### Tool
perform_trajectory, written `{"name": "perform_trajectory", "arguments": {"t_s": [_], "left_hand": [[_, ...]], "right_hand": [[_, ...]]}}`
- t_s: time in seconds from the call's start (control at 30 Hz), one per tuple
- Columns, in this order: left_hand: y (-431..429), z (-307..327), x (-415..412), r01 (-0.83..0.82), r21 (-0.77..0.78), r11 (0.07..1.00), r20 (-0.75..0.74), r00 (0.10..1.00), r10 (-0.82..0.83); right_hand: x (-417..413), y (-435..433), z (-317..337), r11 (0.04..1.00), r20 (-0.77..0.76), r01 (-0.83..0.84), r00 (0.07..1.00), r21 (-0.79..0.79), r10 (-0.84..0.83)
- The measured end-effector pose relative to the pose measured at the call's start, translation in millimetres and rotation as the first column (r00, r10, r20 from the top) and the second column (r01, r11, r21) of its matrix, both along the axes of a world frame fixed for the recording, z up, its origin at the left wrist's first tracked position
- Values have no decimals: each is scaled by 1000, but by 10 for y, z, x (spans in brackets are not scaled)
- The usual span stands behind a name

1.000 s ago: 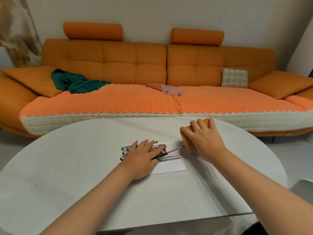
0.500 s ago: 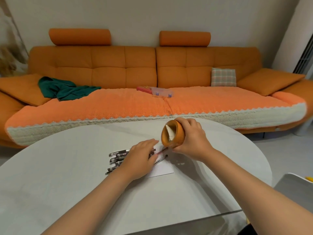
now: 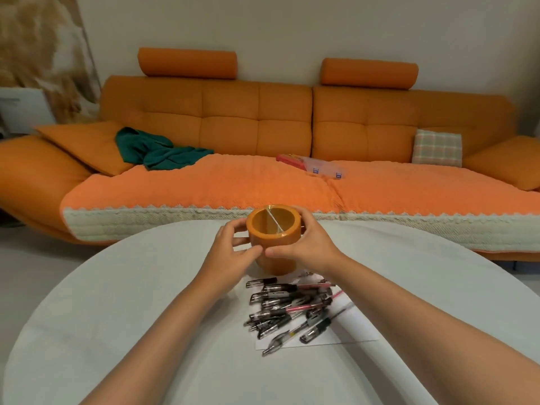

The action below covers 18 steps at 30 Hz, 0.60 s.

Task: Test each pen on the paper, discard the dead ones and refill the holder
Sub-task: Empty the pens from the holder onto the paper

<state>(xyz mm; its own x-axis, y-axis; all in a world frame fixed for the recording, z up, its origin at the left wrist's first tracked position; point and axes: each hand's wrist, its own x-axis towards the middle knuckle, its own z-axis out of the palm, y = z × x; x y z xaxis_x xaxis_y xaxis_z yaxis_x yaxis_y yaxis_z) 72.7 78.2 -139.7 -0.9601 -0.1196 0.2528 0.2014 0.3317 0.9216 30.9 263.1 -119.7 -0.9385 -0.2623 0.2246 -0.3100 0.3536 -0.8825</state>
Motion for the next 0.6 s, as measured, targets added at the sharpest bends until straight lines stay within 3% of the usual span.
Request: {"name": "perform_trajectory", "arguments": {"t_s": [0.2,0.33,0.5,0.6], "left_hand": [[-589,-99,-226,-91,-20,996,26,995,92],[-727,-181,-384,-92,-69,993,16,996,93],[-841,-267,-503,-110,24,994,10,994,110],[-866,-280,-495,-106,-22,994,-2,994,106]], "right_hand": [[-363,-726,-241,998,117,-26,993,-52,32],[-513,-957,-318,999,100,-14,995,-42,18],[-619,-1129,-383,998,114,5,993,-58,2],[-624,-1158,-426,998,122,19,993,-54,-12]]}}
